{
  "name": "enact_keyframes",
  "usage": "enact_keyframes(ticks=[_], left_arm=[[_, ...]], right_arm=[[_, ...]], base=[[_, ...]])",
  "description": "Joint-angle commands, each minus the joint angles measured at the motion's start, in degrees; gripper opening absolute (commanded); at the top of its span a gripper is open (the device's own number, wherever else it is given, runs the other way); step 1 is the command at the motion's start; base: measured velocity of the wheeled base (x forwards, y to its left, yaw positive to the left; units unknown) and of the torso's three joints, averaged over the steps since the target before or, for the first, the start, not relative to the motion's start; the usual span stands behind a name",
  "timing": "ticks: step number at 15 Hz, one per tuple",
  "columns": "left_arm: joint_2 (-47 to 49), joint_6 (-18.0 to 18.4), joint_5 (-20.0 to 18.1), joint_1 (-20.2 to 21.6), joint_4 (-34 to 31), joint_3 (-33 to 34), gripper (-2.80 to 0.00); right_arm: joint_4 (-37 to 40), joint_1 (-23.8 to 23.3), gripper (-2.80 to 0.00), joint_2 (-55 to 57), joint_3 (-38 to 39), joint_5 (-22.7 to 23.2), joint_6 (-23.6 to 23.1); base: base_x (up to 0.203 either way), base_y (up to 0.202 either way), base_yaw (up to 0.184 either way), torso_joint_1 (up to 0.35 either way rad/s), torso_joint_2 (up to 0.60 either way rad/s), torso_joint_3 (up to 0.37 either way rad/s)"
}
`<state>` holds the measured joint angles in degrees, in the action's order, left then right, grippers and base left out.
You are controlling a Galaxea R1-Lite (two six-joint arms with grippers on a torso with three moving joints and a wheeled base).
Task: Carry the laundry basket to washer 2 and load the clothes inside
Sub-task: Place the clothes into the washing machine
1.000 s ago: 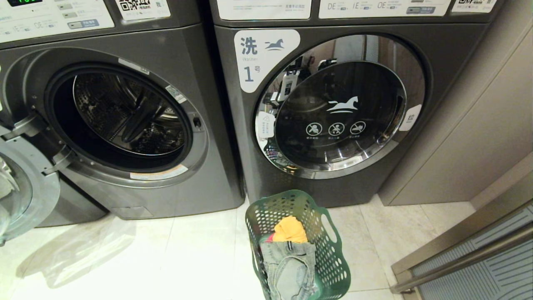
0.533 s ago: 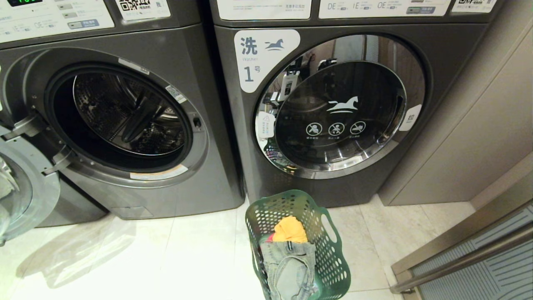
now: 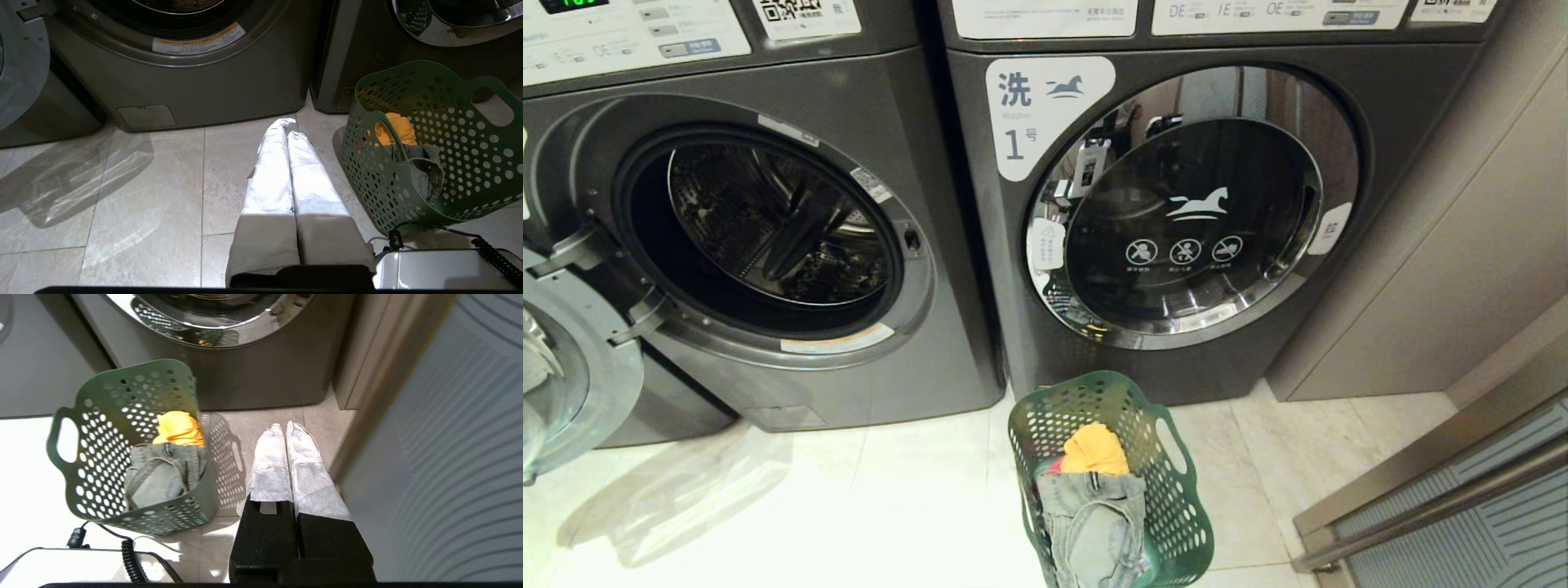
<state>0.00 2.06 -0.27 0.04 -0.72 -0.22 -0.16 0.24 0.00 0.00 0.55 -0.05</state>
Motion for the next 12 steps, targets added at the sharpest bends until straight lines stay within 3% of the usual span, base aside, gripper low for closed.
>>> enact_keyframes(ticks=[1, 12], left_arm=[[0.09, 0.11, 0.0, 0.05, 0.02, 0.04, -2.8], [0.09, 0.14, 0.0, 0.05, 0.02, 0.04, -2.8]], right_arm=[[-0.02, 0.02, -2.8, 0.09, 0.0, -0.02, -0.04], [-0.02, 0.02, -2.8, 0.09, 0.0, 0.02, -0.04]], base=[[0.001, 0.186, 0.0, -0.002, 0.01, 0.003], [0.0, 0.196, -0.002, 0.002, 0.0, 0.002]])
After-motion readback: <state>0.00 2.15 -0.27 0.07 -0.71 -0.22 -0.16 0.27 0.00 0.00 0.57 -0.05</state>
